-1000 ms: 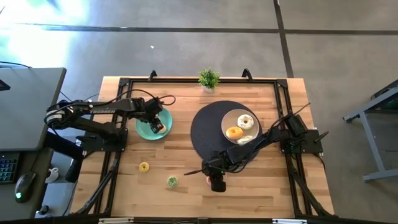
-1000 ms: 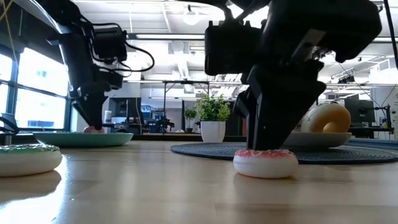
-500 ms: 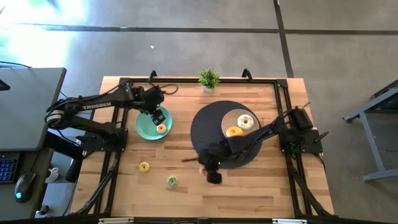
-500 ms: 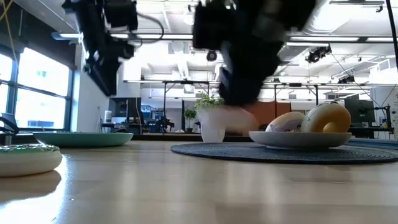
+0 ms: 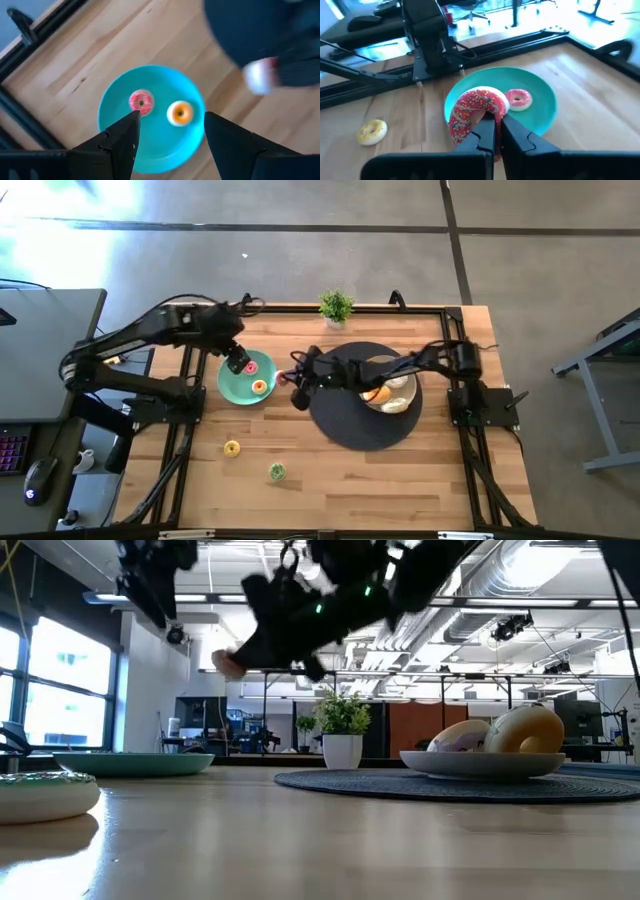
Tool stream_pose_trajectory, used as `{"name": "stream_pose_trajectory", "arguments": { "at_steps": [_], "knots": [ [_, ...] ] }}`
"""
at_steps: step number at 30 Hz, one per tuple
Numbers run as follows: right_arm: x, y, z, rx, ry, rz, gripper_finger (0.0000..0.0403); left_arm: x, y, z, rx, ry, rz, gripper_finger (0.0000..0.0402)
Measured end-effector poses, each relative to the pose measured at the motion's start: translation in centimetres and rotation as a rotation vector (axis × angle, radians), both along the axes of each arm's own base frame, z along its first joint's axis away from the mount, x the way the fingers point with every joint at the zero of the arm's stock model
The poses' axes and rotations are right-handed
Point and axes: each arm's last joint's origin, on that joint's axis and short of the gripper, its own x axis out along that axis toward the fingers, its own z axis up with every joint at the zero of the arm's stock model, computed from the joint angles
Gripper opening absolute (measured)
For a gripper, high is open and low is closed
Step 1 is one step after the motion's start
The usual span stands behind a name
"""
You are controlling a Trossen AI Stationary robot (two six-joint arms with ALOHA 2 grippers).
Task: Pick & Place donuts
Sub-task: Put the small pink donut on the green plate
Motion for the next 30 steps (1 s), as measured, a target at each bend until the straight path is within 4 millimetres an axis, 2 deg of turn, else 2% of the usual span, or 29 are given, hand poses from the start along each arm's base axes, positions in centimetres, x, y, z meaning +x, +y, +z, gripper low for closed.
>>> {"name": "stream_pose_trajectory", "arguments": {
  "at_steps": [3, 6, 14, 22, 30],
  "knots": [
    [1.1, -1.4, -1.9, 0.022, -0.01, 0.007, 0.0007, -2.1, -1.3, 1.2, 0.025, -0.098, -0.002, 0.0218],
    [2.4, -2.4, -2.7, 0.054, -0.015, 0.004, 0.0012, -4.0, -2.6, 1.6, 0.059, -0.187, -0.002, 0.0218],
    [7.1, -2.9, -4.6, 0.036, 0.012, 0.017, 0.0009, -6.2, -4.7, -0.2, 0.019, -0.348, -0.078, 0.0218],
    [9.8, -3.5, -5.7, -0.044, 0.134, -0.032, 0.0028, -5.1, -5.5, -3.1, -0.013, -0.333, -0.161, 0.0218],
    [9.8, -3.4, -5.9, -0.126, 0.179, 0.047, 0.0074, -3.3, -6.0, -4.4, -0.043, -0.269, -0.185, 0.0218]
  ]
}}
